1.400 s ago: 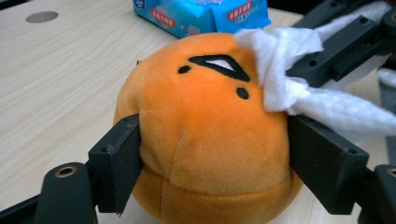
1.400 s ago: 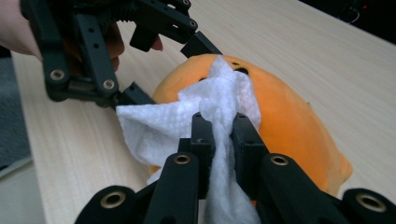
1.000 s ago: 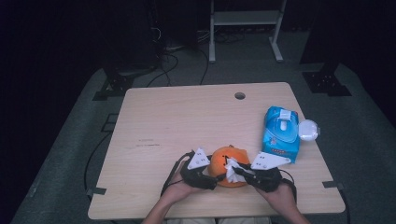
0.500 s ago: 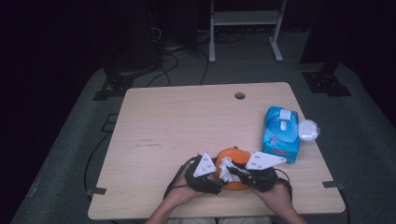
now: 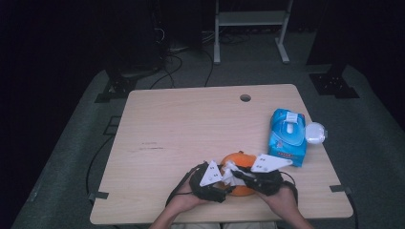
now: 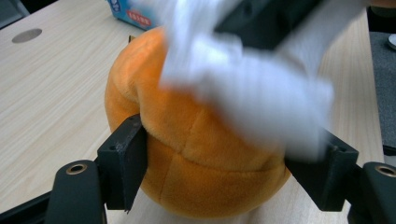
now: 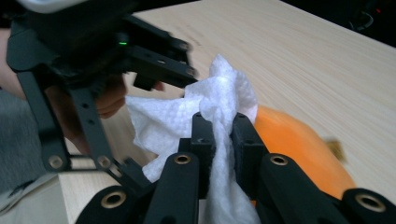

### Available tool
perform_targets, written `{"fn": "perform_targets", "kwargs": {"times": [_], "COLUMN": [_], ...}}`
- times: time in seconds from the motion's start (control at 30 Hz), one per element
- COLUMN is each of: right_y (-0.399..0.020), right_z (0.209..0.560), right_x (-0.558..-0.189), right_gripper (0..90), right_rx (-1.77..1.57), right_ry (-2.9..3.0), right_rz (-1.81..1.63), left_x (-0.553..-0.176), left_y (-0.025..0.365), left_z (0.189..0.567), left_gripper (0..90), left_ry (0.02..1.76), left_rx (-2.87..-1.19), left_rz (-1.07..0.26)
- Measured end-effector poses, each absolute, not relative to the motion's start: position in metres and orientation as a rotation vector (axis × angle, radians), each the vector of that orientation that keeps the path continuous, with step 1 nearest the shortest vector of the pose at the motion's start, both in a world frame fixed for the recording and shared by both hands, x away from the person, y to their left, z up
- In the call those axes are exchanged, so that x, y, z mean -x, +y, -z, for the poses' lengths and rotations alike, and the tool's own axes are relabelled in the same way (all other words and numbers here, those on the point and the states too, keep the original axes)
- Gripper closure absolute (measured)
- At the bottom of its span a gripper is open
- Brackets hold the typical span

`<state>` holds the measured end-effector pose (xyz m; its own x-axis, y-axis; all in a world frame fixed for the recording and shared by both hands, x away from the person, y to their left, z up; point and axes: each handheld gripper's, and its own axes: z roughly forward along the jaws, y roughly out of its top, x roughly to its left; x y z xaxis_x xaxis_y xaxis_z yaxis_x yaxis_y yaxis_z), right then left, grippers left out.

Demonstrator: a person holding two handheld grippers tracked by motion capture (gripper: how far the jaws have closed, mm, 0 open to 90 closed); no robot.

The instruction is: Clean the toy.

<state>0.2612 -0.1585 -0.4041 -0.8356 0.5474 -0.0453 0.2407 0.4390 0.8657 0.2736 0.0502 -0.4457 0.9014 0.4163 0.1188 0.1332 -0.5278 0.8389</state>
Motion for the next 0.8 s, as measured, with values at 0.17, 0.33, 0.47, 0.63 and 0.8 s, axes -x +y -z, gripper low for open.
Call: {"fn": "perform_targets", "kwargs": {"times": [0.17, 0.33, 0.47, 0.63, 0.8], "right_y": [-0.175, -0.197, -0.18, -0.192, -0.216], "right_z": [0.405, 0.413, 0.412, 0.411, 0.421], "right_x": [-0.272, -0.274, -0.271, -0.273, -0.267], "right_gripper": [80.9, 80.9, 80.9, 80.9, 80.8], "right_rx": [-0.766, -0.855, -0.791, -0.827, -0.906], "right_ry": [2.33, 2.33, 2.367, 2.363, 2.393], "right_rz": [-1.309, -1.34, -1.388, -1.351, -1.303], "left_x": [-0.275, -0.277, -0.275, -0.279, -0.279], "left_y": [0.058, 0.057, 0.057, 0.063, 0.065], "left_z": [0.45, 0.44, 0.44, 0.444, 0.439], "left_gripper": [26.5, 16.9, 16.9, 24.8, 18.2], "left_ry": [0.404, 0.44, 0.438, 0.492, 0.475], "left_rx": [-2.117, -2.069, -2.076, -2.09, -2.05], "left_rz": [-0.357, -0.322, -0.381, -0.356, -0.352]}}
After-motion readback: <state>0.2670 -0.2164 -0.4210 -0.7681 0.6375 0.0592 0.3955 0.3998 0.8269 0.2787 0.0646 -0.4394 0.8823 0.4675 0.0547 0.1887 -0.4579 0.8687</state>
